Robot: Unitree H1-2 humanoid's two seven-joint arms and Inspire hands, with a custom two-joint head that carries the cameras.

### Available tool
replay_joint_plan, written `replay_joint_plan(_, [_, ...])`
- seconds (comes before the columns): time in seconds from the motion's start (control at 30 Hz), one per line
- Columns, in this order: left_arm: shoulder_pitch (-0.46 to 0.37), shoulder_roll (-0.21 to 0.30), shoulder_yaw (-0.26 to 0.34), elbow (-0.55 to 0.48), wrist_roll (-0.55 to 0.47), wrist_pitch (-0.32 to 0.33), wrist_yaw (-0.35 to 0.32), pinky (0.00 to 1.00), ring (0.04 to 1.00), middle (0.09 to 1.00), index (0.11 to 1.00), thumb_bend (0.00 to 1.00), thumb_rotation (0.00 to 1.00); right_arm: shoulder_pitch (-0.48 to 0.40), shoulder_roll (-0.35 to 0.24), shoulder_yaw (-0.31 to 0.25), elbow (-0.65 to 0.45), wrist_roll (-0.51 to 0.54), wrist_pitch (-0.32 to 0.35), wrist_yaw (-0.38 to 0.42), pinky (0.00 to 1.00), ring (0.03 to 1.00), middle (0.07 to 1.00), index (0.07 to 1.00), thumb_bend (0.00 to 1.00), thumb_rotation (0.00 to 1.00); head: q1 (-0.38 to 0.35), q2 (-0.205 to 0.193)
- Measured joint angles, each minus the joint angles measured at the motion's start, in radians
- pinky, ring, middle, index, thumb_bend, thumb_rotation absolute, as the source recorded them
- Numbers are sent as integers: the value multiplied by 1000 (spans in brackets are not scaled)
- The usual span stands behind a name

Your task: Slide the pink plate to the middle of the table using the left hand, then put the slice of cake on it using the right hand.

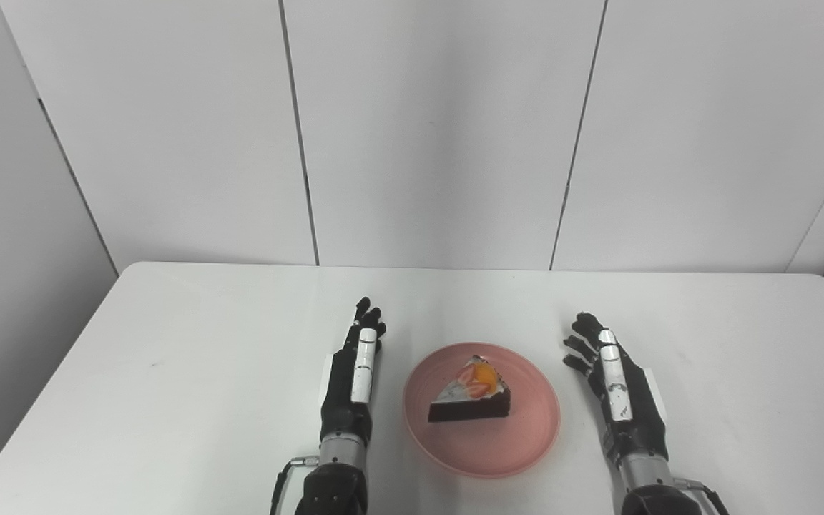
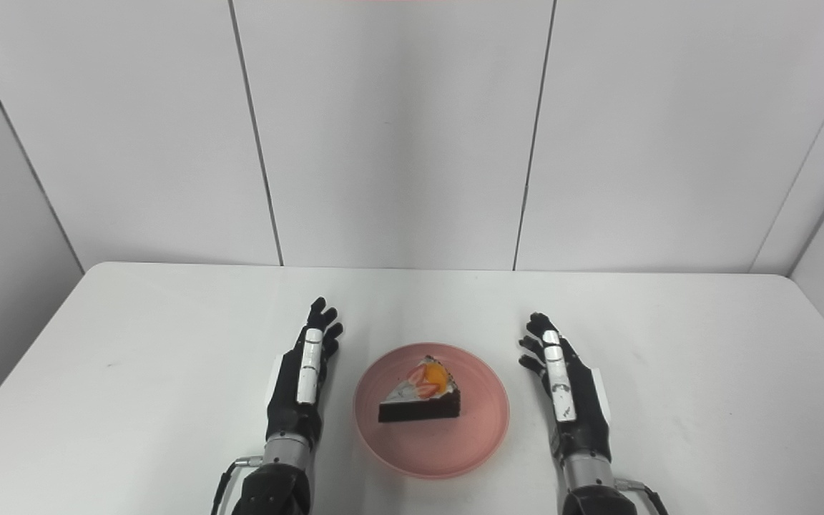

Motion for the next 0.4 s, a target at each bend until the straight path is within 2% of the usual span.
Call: replay_joint_plan(0.4, [0, 6, 0, -13, -1, 23, -14, 964, 926, 934, 944, 673, 1000, 2, 3, -3, -4, -1, 4, 1, 812, 846, 868, 832, 738, 937, -3, 0])
